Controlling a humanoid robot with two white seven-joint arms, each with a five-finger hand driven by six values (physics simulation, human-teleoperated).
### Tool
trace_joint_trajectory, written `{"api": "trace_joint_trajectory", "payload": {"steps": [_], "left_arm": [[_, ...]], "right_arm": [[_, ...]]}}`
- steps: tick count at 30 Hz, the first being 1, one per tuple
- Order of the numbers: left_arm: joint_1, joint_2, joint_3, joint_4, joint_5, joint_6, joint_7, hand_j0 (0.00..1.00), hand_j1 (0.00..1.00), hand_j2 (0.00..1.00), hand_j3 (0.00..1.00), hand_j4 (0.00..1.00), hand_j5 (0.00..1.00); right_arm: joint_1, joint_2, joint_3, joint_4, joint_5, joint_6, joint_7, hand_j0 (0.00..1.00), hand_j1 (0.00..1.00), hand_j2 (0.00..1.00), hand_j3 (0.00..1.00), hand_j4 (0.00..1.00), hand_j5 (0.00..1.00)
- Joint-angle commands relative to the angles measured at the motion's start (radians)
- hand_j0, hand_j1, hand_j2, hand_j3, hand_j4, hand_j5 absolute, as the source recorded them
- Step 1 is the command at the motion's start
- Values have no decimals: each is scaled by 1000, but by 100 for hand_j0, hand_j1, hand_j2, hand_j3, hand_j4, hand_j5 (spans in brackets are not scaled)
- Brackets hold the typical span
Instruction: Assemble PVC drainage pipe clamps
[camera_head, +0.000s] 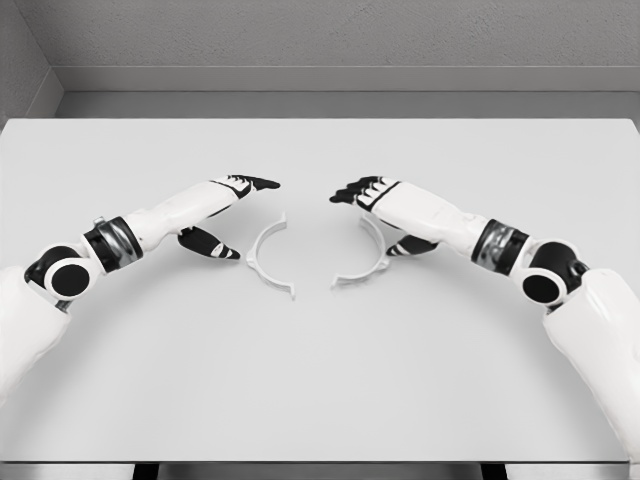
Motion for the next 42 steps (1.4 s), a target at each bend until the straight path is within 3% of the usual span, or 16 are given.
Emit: {"api": "trace_joint_trajectory", "payload": {"steps": [1, 15, 25, 42], "left_arm": [[1, 1, 3, 3, 7, 1, 0, 100, 100, 100, 100, 100, 100], [2, 12, 7, -6, 18, 0, 0, 100, 100, 100, 100, 100, 100], [0, 18, 12, -4, 18, -2, 0, 100, 100, 100, 100, 100, 100], [2, 36, 21, -1, 18, -2, 0, 100, 100, 100, 100, 100, 100]], "right_arm": [[-3, 9, 13, 15, -1, 1, 0, 100, 100, 100, 100, 100, 100], [-57, 17, 16, 46, 3, 1, 0, 100, 100, 100, 100, 100, 100], [-175, 51, 25, 233, 3, 1, -1, 100, 100, 100, 100, 100, 100], [-196, 83, 29, 291, 16, 1, -3, 100, 100, 100, 100, 100, 100]]}}
